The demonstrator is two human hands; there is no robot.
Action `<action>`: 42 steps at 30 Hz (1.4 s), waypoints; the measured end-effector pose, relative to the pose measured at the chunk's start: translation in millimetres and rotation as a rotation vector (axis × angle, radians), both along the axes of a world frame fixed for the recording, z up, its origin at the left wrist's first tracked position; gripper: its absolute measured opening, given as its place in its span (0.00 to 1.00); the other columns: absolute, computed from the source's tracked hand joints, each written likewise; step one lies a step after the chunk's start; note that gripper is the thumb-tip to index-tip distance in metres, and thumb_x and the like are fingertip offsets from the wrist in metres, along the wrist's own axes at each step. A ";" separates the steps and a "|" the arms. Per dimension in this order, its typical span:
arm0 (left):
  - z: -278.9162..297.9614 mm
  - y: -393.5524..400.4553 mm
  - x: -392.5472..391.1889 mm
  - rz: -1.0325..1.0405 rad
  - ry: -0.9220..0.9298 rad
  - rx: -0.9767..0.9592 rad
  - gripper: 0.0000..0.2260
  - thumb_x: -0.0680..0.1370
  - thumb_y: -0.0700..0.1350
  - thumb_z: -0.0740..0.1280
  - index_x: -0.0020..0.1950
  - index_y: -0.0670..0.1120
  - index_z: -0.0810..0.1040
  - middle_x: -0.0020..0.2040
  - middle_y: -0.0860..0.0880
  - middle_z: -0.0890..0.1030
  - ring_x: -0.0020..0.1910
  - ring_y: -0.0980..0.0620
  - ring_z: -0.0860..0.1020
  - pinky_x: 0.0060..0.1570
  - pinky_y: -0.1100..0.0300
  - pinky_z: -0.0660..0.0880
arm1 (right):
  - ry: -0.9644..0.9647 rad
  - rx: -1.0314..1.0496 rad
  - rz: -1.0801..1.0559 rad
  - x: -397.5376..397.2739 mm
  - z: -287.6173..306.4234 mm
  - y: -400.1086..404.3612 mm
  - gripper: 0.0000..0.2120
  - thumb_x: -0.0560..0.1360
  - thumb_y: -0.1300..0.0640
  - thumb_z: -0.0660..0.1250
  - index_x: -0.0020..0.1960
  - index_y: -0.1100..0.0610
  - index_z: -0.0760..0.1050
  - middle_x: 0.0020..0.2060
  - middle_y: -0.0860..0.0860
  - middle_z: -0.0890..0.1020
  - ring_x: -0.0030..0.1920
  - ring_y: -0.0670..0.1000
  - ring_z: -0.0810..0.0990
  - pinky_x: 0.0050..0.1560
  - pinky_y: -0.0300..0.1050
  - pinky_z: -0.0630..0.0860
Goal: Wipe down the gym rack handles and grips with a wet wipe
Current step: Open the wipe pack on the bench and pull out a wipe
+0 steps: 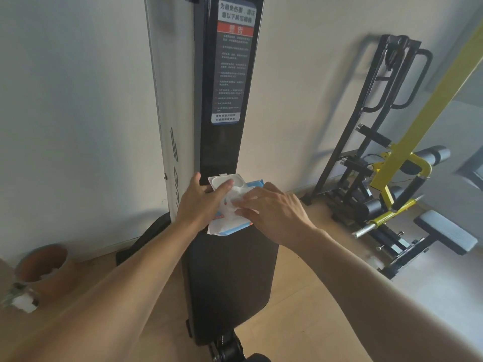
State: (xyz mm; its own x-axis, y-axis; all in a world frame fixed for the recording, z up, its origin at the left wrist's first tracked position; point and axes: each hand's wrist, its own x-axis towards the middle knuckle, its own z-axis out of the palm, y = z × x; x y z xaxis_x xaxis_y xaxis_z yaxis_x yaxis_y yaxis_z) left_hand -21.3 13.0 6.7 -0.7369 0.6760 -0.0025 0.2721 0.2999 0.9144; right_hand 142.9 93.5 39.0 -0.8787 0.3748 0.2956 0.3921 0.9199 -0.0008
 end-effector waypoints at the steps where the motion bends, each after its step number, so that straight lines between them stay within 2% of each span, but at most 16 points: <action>1: 3.1 0.4 -0.9 -0.004 -0.035 0.028 0.39 0.74 0.65 0.68 0.79 0.49 0.59 0.70 0.50 0.77 0.68 0.45 0.76 0.66 0.46 0.72 | -0.008 0.008 -0.006 -0.5 -0.4 0.3 0.15 0.81 0.43 0.61 0.66 0.37 0.76 0.63 0.41 0.79 0.57 0.47 0.75 0.46 0.40 0.73; 3: 4.6 -1.2 1.2 -0.021 -0.041 0.090 0.38 0.74 0.57 0.73 0.79 0.51 0.61 0.70 0.51 0.77 0.68 0.48 0.75 0.65 0.49 0.72 | -0.022 0.005 -0.013 -0.7 -0.6 -1.6 0.15 0.81 0.43 0.61 0.66 0.37 0.76 0.64 0.41 0.79 0.58 0.48 0.75 0.49 0.43 0.76; 6: 1.5 -8.9 5.6 -0.051 0.009 0.182 0.33 0.73 0.48 0.76 0.76 0.53 0.67 0.62 0.55 0.79 0.60 0.54 0.76 0.60 0.58 0.74 | 0.015 -0.081 -0.038 1.7 -1.0 -5.6 0.16 0.79 0.43 0.64 0.66 0.38 0.76 0.64 0.41 0.79 0.60 0.48 0.75 0.54 0.47 0.78; 9: -4.0 -13.2 4.3 -0.137 0.143 0.251 0.13 0.76 0.45 0.74 0.59 0.54 0.80 0.54 0.58 0.82 0.52 0.56 0.79 0.55 0.58 0.81 | 0.202 -0.264 -0.165 3.8 -4.3 -5.5 0.16 0.76 0.43 0.69 0.63 0.42 0.79 0.60 0.42 0.82 0.56 0.47 0.78 0.53 0.47 0.80; 11: -7.6 -13.5 2.4 -0.191 0.241 0.221 0.06 0.78 0.46 0.71 0.52 0.56 0.81 0.53 0.58 0.81 0.50 0.57 0.78 0.52 0.61 0.81 | 0.346 -0.289 -0.255 3.3 -7.8 -2.5 0.14 0.73 0.43 0.72 0.57 0.44 0.80 0.54 0.44 0.83 0.50 0.45 0.79 0.46 0.44 0.81; 14: -11.8 -14.3 -1.1 -0.260 0.263 0.165 0.08 0.81 0.43 0.65 0.51 0.56 0.81 0.56 0.57 0.79 0.52 0.56 0.77 0.45 0.75 0.76 | 0.409 -0.279 -0.264 4.1 -10.9 2.4 0.15 0.71 0.44 0.75 0.55 0.46 0.79 0.52 0.44 0.79 0.44 0.46 0.78 0.37 0.33 0.74; 18: -19.0 -15.8 -5.7 -0.306 0.227 0.191 0.11 0.83 0.46 0.61 0.50 0.55 0.83 0.58 0.57 0.80 0.57 0.55 0.78 0.47 0.68 0.79 | 0.234 -0.192 -0.196 7.3 -13.0 3.6 0.12 0.75 0.44 0.71 0.57 0.43 0.83 0.56 0.43 0.79 0.50 0.46 0.80 0.43 0.40 0.76; 21: -21.7 -15.3 -5.4 -0.324 0.250 0.204 0.09 0.79 0.55 0.62 0.51 0.57 0.82 0.58 0.58 0.80 0.57 0.56 0.78 0.45 0.68 0.80 | 0.145 -0.172 -0.175 11.2 -10.7 1.8 0.13 0.76 0.41 0.69 0.59 0.42 0.83 0.57 0.42 0.80 0.53 0.45 0.79 0.44 0.36 0.71; 23: -19.7 -14.5 -4.9 -0.312 0.279 0.212 0.14 0.77 0.61 0.63 0.55 0.55 0.81 0.57 0.58 0.80 0.55 0.56 0.79 0.45 0.68 0.79 | 0.170 -0.224 -0.197 12.5 -7.3 0.6 0.15 0.75 0.40 0.69 0.59 0.42 0.82 0.56 0.42 0.80 0.52 0.44 0.79 0.44 0.38 0.76; 25: -15.1 -12.7 -6.6 -0.276 0.301 0.236 0.14 0.76 0.62 0.64 0.55 0.55 0.80 0.54 0.59 0.80 0.52 0.57 0.79 0.46 0.66 0.79 | 0.293 -0.346 -0.254 12.5 -4.1 0.5 0.14 0.74 0.40 0.70 0.57 0.43 0.83 0.54 0.42 0.81 0.49 0.44 0.79 0.44 0.43 0.81; 29: -7.3 -8.7 -11.9 -0.296 0.322 0.246 0.10 0.78 0.60 0.67 0.53 0.57 0.79 0.50 0.63 0.80 0.50 0.58 0.80 0.45 0.66 0.81 | 0.555 -0.592 -0.372 15.1 -0.1 2.7 0.09 0.75 0.44 0.71 0.54 0.42 0.82 0.48 0.41 0.82 0.45 0.44 0.81 0.46 0.49 0.82; 33: -2.0 -4.4 -10.2 -0.313 0.362 0.220 0.17 0.75 0.64 0.66 0.53 0.53 0.82 0.52 0.58 0.82 0.51 0.56 0.80 0.48 0.57 0.83 | 0.676 -0.691 -0.453 21.1 0.7 5.2 0.04 0.74 0.47 0.72 0.49 0.42 0.83 0.43 0.39 0.84 0.42 0.44 0.82 0.46 0.49 0.83; 36: 6.1 -5.0 1.7 -0.221 0.609 0.427 0.17 0.76 0.61 0.68 0.54 0.49 0.82 0.55 0.53 0.84 0.53 0.54 0.80 0.53 0.57 0.81 | 0.871 -0.836 -0.506 26.5 5.7 2.2 0.03 0.76 0.52 0.71 0.47 0.46 0.84 0.39 0.41 0.85 0.37 0.44 0.80 0.42 0.45 0.82; 38: 12.1 -4.0 23.9 -0.250 0.705 0.605 0.15 0.76 0.55 0.71 0.53 0.45 0.82 0.54 0.49 0.84 0.54 0.54 0.80 0.54 0.59 0.80 | 1.050 -1.061 -0.516 33.9 12.3 -0.9 0.06 0.78 0.54 0.69 0.49 0.51 0.85 0.37 0.46 0.83 0.34 0.47 0.75 0.33 0.43 0.74; 40: 15.5 -2.3 50.2 -0.308 0.680 0.678 0.14 0.76 0.52 0.72 0.55 0.43 0.82 0.55 0.48 0.84 0.56 0.54 0.80 0.56 0.56 0.80 | 1.206 -1.288 -0.494 45.1 18.0 -3.9 0.09 0.80 0.59 0.65 0.51 0.55 0.85 0.40 0.53 0.81 0.33 0.49 0.72 0.31 0.43 0.69; 42: 15.5 -0.4 74.5 -0.323 0.591 0.695 0.15 0.77 0.52 0.70 0.56 0.42 0.82 0.56 0.48 0.84 0.57 0.51 0.80 0.57 0.51 0.80 | 1.337 -1.472 -0.420 62.1 20.6 -7.3 0.14 0.77 0.63 0.61 0.54 0.59 0.84 0.44 0.57 0.78 0.33 0.50 0.72 0.33 0.43 0.69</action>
State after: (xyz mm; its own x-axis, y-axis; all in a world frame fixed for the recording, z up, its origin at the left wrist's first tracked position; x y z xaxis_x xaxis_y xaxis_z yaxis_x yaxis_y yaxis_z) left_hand 53.2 12.5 22.2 -0.2692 0.5570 0.7857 0.7191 -0.4265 0.5487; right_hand 205.0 86.2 59.6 -0.2253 0.9689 -0.1027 -0.3414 -0.1772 -0.9230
